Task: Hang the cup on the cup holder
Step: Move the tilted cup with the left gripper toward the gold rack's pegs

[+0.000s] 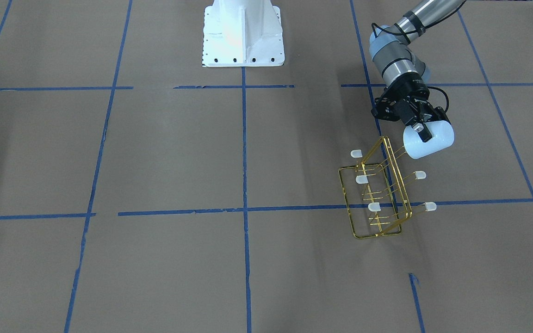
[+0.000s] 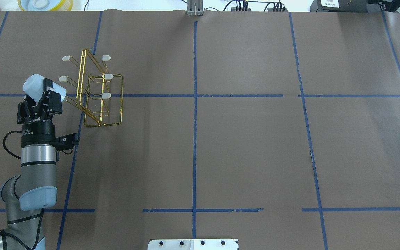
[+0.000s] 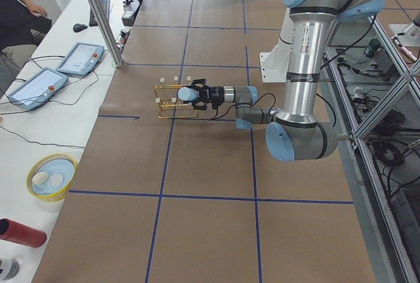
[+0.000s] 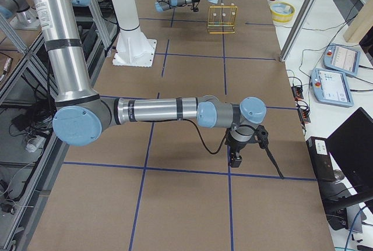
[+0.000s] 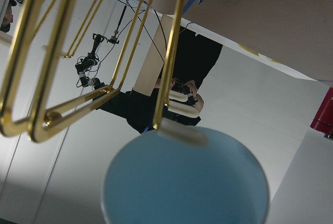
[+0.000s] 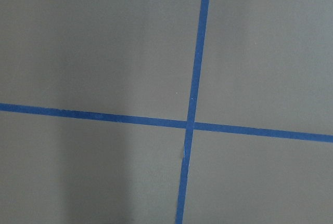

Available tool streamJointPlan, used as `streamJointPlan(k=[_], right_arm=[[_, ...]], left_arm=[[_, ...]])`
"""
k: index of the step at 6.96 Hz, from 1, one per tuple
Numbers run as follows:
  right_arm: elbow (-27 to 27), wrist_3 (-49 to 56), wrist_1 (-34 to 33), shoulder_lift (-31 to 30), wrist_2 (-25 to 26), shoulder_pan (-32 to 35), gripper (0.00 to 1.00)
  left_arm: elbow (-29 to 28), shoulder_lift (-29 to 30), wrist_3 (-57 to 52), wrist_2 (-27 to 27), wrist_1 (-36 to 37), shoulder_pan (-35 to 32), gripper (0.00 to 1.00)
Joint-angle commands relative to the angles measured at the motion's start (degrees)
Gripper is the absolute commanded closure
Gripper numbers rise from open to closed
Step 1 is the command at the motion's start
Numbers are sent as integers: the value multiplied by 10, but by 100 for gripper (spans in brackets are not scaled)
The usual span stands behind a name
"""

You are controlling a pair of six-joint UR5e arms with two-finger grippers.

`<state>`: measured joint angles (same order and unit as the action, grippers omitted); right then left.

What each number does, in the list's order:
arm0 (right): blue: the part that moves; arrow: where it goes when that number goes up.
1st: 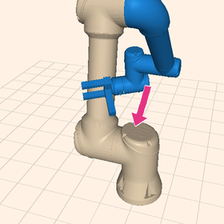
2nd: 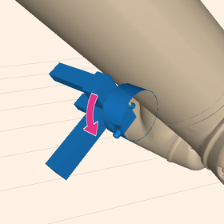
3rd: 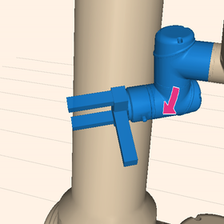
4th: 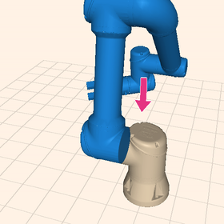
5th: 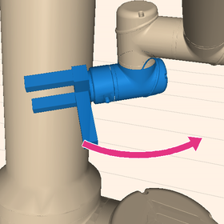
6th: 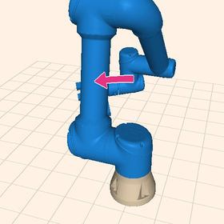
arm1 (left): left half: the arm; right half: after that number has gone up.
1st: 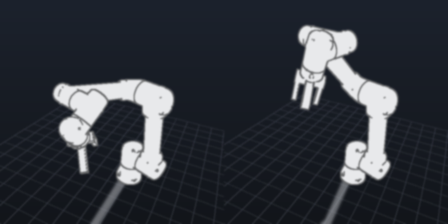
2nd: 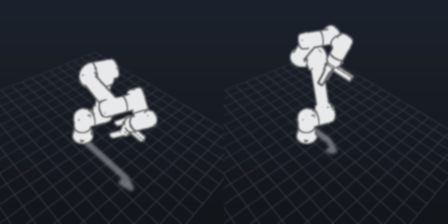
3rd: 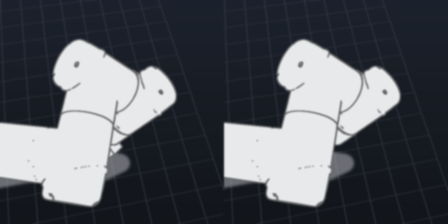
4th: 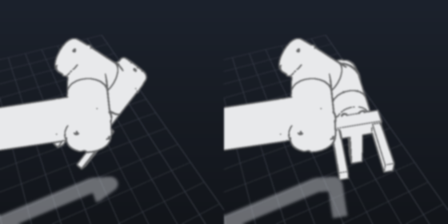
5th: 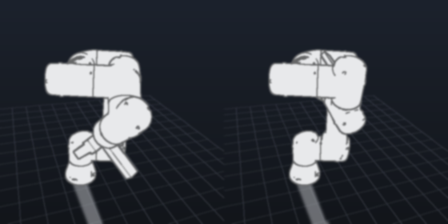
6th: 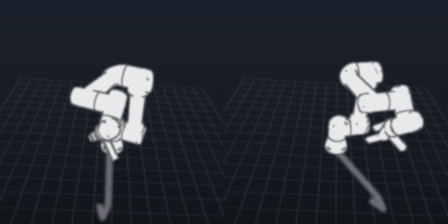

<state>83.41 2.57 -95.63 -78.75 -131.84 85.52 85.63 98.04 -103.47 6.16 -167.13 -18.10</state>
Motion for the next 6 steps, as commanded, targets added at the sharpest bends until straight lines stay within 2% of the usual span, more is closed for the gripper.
streamJointPlan(k=[1, 6], right_arm=[[0, 0, 0, 0, 0, 0, 0], [0, 1, 0, 0, 0, 0, 0]], left_arm=[[-17, 13, -1, 0, 1, 0, 100], [-53, 34, -1, 0, 5, 3, 100]])
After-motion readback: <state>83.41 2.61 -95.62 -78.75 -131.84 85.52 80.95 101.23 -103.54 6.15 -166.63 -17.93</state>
